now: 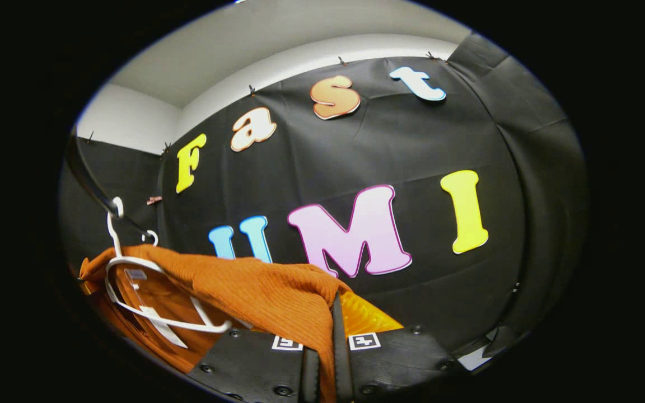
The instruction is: Grasp the clothes on the hanger with both hands and then place them into the laundry hamper below.
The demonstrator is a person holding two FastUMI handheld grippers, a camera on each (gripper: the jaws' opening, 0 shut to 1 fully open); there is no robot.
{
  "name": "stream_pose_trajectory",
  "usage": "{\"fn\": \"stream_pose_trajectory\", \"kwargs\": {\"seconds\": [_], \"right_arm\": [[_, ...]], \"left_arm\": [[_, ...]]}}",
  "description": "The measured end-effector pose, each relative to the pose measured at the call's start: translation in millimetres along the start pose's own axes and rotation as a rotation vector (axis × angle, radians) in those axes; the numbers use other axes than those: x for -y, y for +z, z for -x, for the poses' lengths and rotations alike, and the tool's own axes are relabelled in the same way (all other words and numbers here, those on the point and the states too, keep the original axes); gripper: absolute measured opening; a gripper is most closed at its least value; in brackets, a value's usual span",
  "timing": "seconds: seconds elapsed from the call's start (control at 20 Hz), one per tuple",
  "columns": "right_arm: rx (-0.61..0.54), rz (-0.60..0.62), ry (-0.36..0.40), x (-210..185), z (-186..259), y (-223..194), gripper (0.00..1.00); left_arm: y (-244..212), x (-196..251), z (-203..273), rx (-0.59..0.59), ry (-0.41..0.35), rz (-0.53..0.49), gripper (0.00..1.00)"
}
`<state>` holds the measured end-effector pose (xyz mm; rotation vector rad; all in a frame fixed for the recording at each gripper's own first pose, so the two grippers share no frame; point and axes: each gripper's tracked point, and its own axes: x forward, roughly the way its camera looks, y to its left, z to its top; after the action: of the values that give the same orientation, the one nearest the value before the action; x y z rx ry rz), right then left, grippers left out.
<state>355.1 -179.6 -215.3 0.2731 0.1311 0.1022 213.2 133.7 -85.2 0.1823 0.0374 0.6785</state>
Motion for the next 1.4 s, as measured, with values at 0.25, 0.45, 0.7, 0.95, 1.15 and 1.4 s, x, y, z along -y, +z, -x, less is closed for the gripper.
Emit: {"fn": "stream_pose_trajectory", "kwargs": {"seconds": [0.25, 0.45, 0.7, 0.95, 1.15, 1.4], "right_arm": [[0.042, 0.114, 0.029, -7.4, -18.8, 21.3, 0.19], [0.037, 0.129, 0.048, -11.6, -32.0, 19.3, 0.19], [-0.069, 0.162, 0.048, -10.9, -46.1, -26.0, 0.19], [-0.178, 0.126, 0.055, -5.6, -44.6, -79.4, 0.19], [-0.274, 0.098, 0.029, 1.3, -33.5, -126.7, 0.19], [-0.37, 0.072, 0.016, 5.5, -7.9, -165.7, 0.19]], "left_arm": [[29.7, -9.9, -33.4, 0.073, -0.019, -0.182, 0.11], [0.4, -9.2, -63.7, -0.028, -0.079, -0.177, 0.12], [-56.1, -10.6, -89.0, -0.174, -0.142, -0.099, 0.11], [-119.5, -16.8, -91.5, -0.31, -0.158, -0.07, 0.1], [-160.0, -20.9, -74.0, -0.384, -0.129, -0.067, 0.11], [-197.3, -33.5, -40.7, -0.455, -0.094, -0.046, 0.1]]}}
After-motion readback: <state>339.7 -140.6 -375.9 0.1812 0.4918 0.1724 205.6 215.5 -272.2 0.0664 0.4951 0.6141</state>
